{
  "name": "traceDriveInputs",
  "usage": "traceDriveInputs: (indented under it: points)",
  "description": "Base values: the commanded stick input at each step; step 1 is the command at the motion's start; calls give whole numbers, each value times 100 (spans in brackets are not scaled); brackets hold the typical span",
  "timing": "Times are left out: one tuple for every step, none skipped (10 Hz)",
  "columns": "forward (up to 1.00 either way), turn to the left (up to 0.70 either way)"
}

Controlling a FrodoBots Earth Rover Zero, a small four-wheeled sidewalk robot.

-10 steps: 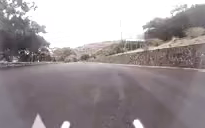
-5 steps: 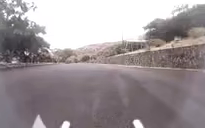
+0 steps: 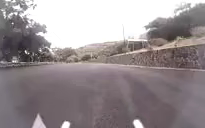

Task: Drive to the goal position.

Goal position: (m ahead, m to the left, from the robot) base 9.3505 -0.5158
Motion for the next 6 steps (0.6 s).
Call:
traceDriveInputs:
  points:
    - [50, 0]
    - [50, 0]
    - [50, 0]
    - [50, 0]
    - [50, 0]
    - [50, 0]
